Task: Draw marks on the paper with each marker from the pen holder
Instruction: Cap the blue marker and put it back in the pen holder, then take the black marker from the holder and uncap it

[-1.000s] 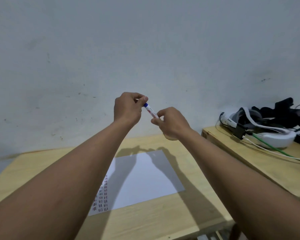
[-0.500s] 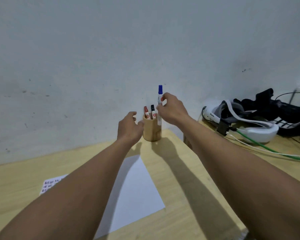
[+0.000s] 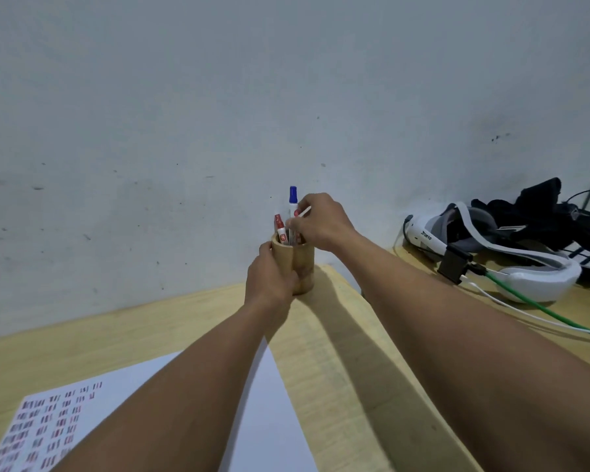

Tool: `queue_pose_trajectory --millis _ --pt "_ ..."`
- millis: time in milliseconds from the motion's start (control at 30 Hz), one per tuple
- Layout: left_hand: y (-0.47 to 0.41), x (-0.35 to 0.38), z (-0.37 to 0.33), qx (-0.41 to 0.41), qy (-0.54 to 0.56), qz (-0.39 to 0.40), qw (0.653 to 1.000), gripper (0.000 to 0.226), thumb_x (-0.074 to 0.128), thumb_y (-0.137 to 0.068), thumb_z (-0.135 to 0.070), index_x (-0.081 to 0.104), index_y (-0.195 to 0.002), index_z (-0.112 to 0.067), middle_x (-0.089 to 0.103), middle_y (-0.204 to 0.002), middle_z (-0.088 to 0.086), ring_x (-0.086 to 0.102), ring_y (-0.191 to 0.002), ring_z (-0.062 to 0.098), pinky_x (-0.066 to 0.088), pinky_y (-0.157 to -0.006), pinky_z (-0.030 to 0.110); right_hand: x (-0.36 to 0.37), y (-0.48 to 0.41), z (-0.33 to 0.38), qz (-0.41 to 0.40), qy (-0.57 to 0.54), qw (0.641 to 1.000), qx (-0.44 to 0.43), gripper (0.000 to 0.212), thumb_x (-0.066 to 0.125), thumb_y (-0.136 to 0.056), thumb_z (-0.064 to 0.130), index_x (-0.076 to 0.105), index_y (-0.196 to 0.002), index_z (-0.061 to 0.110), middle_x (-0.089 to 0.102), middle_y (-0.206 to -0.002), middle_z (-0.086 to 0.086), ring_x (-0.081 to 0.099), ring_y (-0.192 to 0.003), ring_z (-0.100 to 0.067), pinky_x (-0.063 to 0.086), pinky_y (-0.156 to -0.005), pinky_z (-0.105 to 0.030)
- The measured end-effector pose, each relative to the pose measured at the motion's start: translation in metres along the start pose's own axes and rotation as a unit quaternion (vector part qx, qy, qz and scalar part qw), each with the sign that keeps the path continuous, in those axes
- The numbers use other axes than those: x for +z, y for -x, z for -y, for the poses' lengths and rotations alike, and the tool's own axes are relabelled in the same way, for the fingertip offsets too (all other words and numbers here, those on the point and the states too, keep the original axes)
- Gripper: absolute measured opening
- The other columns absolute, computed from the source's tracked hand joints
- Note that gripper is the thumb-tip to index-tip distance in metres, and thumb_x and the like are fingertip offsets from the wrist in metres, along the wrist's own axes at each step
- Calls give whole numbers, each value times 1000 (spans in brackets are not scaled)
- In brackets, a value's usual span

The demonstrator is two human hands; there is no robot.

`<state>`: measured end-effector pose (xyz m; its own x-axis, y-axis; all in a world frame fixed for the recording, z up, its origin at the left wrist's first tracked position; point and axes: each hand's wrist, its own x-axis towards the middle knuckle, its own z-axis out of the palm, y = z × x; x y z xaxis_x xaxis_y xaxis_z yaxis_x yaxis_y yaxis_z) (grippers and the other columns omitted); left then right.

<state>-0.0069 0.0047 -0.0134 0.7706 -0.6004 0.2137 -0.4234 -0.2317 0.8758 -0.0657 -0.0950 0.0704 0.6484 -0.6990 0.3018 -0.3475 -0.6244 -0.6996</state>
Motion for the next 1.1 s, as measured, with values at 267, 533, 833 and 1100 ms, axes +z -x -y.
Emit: queue_pose_trajectory --millis 267,533,833,1100 --pt "0 0 6 3 4 3 1000 57 68 -85 -12 46 -136 -20 61 -112 0 57 -84 14 40 -56 17 7 3 -5 49 6 998 46 26 78 -84 26 77 -89 1 63 -76 -4 54 -67 -15 37 -54 -25" --pt "-3 0 9 16 12 2 1000 62 78 -81 -18 47 -135 -20 62 -120 0 60 -94 19 51 -75 31 4 -3 -13 10 -6 998 65 30 58 -90 7 68 -118 11 63 -106 -4 59 -98 -21 46 -74 -28" --pt "-7 0 16 26 10 -3 1000 64 83 -80 -22 49 -134 -20 64 -125 2 62 -102 19 56 -87 36 21 -17 -23 -14 24 998 57 17 75 -88 17 74 -103 9 72 -107 -9 67 -97 -24 55 -75 -33" --pt "0 -3 14 12 -42 -5 999 63 78 -83 -36 54 -135 -12 64 -130 7 62 -114 26 50 -87 32 7 -7 -15 -45 -40 998 34 12 66 -95 21 60 -104 15 65 -103 -5 65 -93 -21 50 -65 -27"
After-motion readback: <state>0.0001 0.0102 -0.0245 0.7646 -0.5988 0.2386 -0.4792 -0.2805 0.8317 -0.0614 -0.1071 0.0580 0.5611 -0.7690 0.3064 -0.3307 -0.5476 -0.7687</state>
